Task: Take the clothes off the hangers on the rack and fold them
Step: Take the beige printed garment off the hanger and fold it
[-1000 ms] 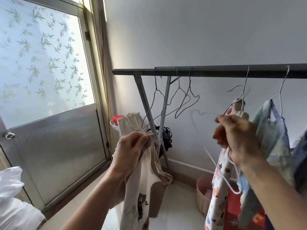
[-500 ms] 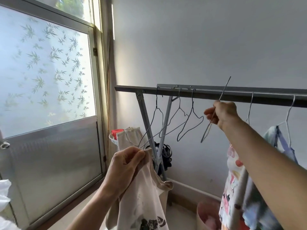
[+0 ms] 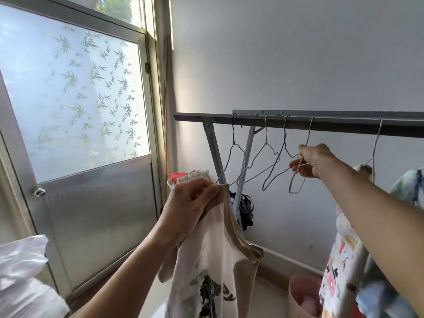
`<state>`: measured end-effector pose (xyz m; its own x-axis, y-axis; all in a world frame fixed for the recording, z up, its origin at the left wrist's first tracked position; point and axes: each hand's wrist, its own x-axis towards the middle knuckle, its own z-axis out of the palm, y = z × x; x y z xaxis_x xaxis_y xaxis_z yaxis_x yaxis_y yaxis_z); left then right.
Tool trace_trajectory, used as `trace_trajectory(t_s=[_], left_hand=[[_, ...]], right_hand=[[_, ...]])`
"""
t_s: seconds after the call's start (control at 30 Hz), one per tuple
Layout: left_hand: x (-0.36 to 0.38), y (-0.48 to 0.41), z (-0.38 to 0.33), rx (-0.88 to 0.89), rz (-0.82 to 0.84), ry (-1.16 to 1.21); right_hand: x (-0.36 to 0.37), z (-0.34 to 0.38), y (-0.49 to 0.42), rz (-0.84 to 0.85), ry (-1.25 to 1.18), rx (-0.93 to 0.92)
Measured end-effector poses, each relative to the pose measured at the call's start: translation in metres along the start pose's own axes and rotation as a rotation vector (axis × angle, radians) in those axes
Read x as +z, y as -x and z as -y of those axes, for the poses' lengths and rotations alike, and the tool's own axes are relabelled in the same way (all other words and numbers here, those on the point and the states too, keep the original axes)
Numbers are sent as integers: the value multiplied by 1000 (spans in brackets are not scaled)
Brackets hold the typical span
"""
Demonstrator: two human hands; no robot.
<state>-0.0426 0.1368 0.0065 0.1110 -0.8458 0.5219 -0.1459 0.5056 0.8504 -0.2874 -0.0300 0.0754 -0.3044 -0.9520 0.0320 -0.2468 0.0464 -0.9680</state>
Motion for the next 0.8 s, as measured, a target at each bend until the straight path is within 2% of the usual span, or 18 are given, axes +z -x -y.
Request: trace_trajectory(t_s=[0.17,0.23,0.3,0.37,0.5,0.57,0.73,0.8], left_hand=[[-10,5,-9,34,-19,-105],[-17,6,-11,33,-4,-156],[-23,7,-12,36,19,-219],[-28,8,-13,47,14,-264],[-35,13,-15,45,-3,-263],[-37,17,-16,49,-9,-264],[-55,27,-19,6,-14,-184],[-72,32,-18,-26,-33,-213]], right_hand=[[2,-21,19,-84,288,-155],[3,-31,45,-224,355,-377],[11,-43,89,-314,268,-698],[24,-57,129,-204,199,-858],[63,-101,164,216,402,-707],[78,-121,167,353,460,-656],[87,-153,160,442,627,-528],[77,-155,155,458,593,-437]])
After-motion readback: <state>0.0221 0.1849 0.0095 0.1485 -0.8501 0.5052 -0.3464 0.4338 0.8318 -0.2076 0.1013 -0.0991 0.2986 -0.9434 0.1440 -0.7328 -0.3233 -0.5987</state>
